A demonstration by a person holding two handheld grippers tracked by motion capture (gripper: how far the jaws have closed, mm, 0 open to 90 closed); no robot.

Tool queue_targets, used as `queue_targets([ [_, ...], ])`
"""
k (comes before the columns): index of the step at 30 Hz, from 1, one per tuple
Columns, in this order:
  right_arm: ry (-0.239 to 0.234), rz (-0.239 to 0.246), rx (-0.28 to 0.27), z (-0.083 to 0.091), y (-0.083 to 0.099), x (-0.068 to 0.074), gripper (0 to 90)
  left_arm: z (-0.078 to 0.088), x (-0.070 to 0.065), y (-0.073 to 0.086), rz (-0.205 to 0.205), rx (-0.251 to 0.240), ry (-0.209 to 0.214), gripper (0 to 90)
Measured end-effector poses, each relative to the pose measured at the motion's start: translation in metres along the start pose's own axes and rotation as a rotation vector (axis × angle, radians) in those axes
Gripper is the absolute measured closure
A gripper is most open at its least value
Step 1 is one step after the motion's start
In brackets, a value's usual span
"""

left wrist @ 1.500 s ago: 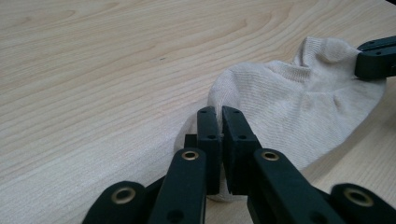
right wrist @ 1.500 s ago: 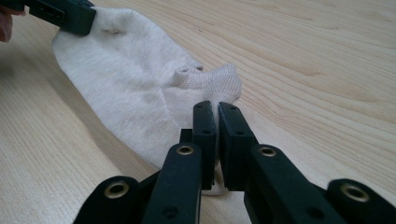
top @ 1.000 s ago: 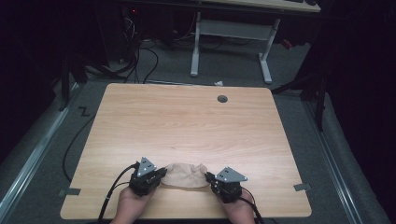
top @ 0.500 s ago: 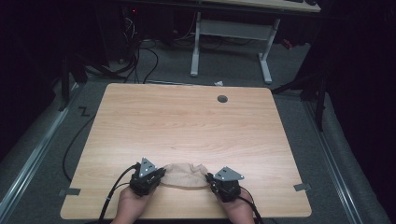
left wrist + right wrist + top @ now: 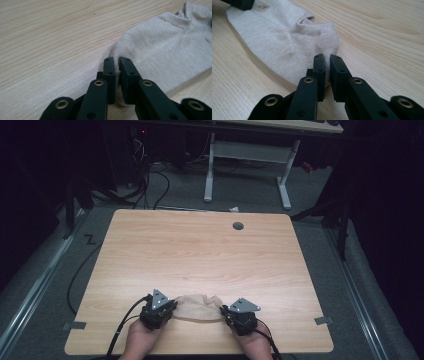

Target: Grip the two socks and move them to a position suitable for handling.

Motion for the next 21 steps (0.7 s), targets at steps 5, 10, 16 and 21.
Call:
queue_targets([
  [5, 0.0, 0.0, 0.0, -0.0004, -0.0002, -0.0004, 83.6, -0.0006, -0.0002, -0.0003, 0.001, -0.001, -0.002, 81.4],
  [10, 0.001, 0.0, 0.0, -0.001, -0.0008, -0.0016, 83.4, -0.002, 0.0004, -0.0015, 0.001, 0.001, -0.003, 81.0],
  [16, 0.006, -0.002, -0.001, -0.0021, -0.0017, -0.0037, 83.2, -0.0048, 0.0002, -0.0038, -0.008, 0.0, -0.012, 80.5],
  [21, 0.014, -0.003, 0.0, -0.004, -0.0034, -0.0072, 82.6, -0.0089, 0.0006, -0.0077, -0.017, 0.002, -0.019, 80.2],
])
Point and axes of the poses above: each handheld gripper's, and its own axes: z roughly backward along the jaws, y roughly out of its underside, x roughly to its left, the point moved 1 cm from there along -z, roughly forward along the jaws, and after that the axes turned 6 degrees about -y, right-handed, at the moved point
